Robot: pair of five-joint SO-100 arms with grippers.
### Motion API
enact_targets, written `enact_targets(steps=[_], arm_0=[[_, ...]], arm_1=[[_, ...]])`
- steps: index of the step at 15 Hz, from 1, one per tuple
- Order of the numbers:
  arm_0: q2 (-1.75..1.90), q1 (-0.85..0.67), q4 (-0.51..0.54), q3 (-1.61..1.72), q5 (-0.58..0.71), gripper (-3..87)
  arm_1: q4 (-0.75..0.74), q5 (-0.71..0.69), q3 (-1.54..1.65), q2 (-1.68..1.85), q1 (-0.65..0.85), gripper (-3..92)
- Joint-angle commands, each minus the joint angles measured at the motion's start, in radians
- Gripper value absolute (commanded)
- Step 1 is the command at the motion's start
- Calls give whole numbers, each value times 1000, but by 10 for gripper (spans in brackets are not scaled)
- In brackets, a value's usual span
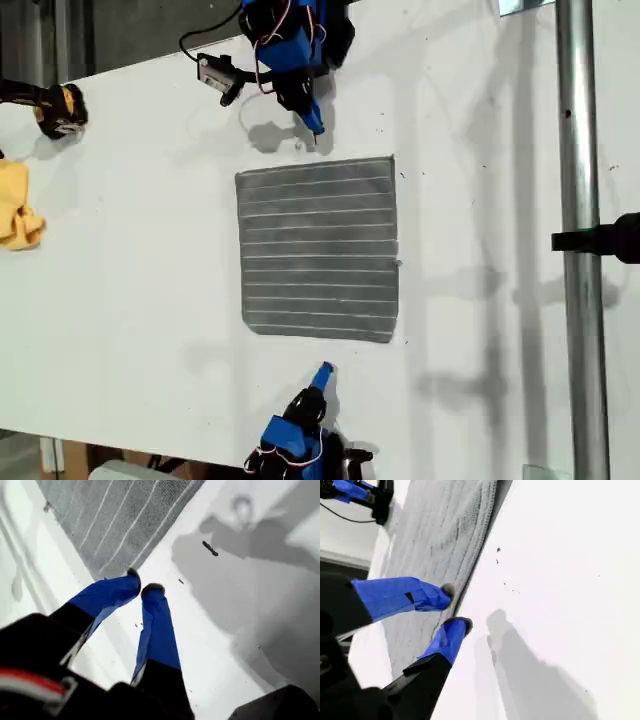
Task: Grasp corners of a towel and fold twice.
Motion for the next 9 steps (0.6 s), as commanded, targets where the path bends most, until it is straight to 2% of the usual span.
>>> enact_targets(steps=[1, 6, 8, 9], arm_0=[[3, -71, 5, 3, -360, -12], [3, -86, 5, 3, -417, -11], [3, -89, 3, 3, -434, -11], [3, -92, 3, 3, -431, -11]], arm_1=[[25, 21, -48, 2, -115, -2], [26, 46, -78, 2, -147, -2], [6, 54, -222, -35, -144, -2], [-17, 54, -368, -201, -150, -2]])
